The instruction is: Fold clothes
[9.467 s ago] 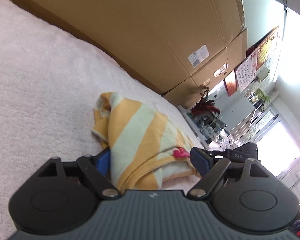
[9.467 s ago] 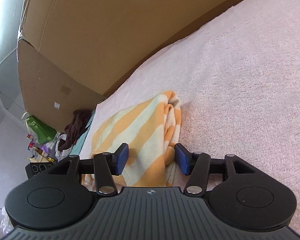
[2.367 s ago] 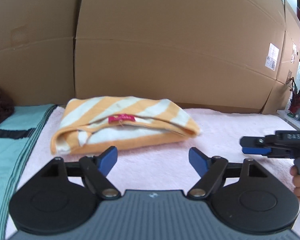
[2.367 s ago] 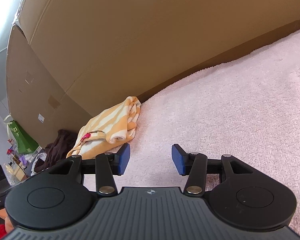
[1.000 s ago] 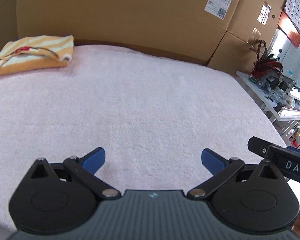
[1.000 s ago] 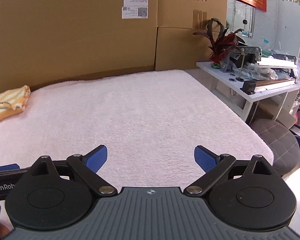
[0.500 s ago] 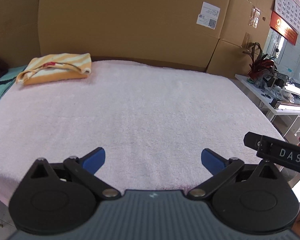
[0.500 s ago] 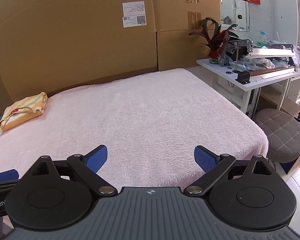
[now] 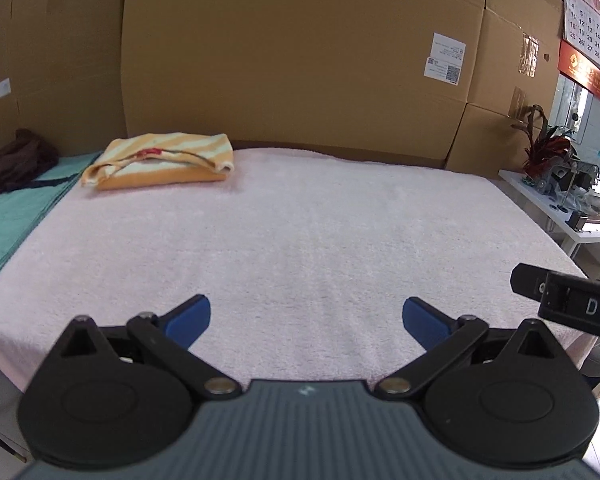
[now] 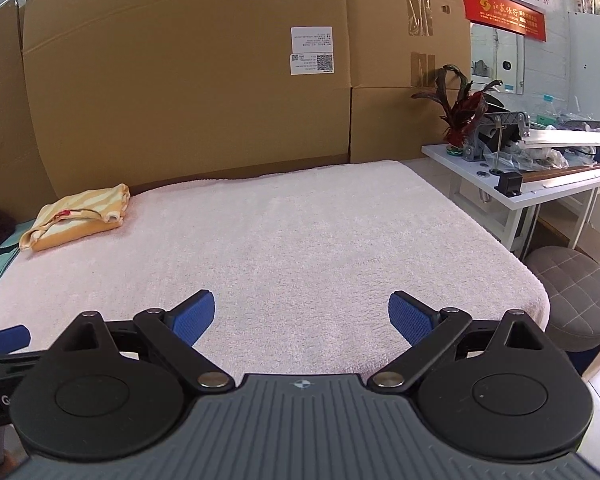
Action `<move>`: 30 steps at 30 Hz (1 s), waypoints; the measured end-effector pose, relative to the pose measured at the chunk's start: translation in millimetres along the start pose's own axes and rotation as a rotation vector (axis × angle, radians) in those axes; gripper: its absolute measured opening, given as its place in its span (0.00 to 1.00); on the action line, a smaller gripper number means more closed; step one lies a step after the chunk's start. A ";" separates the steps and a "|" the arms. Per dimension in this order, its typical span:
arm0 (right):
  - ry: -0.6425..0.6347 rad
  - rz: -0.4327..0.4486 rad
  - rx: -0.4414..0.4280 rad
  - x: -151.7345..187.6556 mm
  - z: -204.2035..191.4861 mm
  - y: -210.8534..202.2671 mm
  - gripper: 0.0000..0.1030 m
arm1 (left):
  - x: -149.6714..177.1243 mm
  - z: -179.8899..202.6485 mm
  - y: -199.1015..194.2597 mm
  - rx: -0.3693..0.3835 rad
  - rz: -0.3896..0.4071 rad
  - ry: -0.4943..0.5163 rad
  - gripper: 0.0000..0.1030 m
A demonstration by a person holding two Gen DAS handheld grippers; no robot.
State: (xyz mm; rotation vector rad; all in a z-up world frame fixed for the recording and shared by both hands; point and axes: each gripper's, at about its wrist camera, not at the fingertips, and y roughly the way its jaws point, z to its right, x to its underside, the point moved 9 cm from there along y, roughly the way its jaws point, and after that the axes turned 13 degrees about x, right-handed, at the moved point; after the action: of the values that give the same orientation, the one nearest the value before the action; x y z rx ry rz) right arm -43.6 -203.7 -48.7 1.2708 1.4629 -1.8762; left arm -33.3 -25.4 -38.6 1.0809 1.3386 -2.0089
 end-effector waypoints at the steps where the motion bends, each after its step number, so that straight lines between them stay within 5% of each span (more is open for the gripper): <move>1: 0.000 -0.002 0.000 1.4 -0.6 1.2 0.93 | 0.1 -1.0 1.0 -0.001 -0.002 0.000 0.99; 17: 0.020 -0.005 -0.042 7.1 -11.2 -0.4 0.93 | 2.8 -5.2 0.5 -0.051 -0.005 0.020 0.99; 30: -0.038 0.077 -0.106 7.4 -44.7 -13.0 0.93 | 4.9 -40.8 -10.3 -0.110 0.013 -0.043 0.99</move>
State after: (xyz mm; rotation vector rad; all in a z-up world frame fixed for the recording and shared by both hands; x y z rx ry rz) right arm -39.9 -156.8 -49.1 1.2182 1.4524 -1.7400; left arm -29.9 16.2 -45.5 0.9894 1.3987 -1.9147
